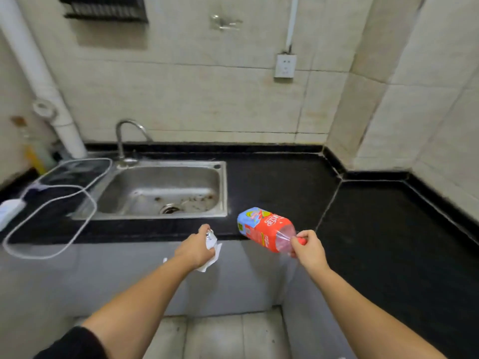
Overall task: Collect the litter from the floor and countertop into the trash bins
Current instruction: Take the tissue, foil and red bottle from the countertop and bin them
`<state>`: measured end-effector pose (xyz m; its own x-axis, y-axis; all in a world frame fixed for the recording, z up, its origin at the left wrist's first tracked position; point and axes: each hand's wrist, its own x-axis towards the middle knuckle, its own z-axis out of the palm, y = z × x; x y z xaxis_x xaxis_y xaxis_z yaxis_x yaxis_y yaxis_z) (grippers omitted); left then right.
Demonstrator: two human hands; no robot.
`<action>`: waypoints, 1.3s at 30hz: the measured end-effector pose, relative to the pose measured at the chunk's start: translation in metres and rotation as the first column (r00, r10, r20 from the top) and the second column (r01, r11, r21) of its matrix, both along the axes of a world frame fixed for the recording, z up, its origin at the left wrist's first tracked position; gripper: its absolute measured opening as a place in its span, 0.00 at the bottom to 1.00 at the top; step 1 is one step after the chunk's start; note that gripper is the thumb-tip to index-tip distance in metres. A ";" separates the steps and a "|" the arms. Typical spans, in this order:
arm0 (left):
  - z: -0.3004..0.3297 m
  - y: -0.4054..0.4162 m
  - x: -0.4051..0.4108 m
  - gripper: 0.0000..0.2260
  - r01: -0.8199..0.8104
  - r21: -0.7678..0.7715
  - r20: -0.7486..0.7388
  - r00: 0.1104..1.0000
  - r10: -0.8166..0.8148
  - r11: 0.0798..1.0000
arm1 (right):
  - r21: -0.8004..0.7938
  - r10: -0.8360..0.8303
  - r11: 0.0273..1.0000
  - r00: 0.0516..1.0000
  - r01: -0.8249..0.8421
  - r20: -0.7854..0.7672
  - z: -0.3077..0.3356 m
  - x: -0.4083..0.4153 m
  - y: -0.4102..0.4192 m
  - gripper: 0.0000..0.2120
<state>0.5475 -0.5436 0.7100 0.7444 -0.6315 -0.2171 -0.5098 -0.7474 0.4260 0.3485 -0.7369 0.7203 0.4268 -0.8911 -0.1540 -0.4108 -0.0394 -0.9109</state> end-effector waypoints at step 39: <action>-0.155 0.844 -0.649 0.29 -0.967 0.241 -0.430 -0.032 0.902 0.081 | 0.333 0.960 0.046 -0.051 -0.942 -0.276 -0.180 -0.249 0.845 0.13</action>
<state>-0.1017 0.3002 0.5552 0.5324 0.5288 -0.6610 0.8465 -0.3397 0.4100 0.0996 0.1086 0.5404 0.7662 0.3264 -0.5536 -0.2446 -0.6485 -0.7209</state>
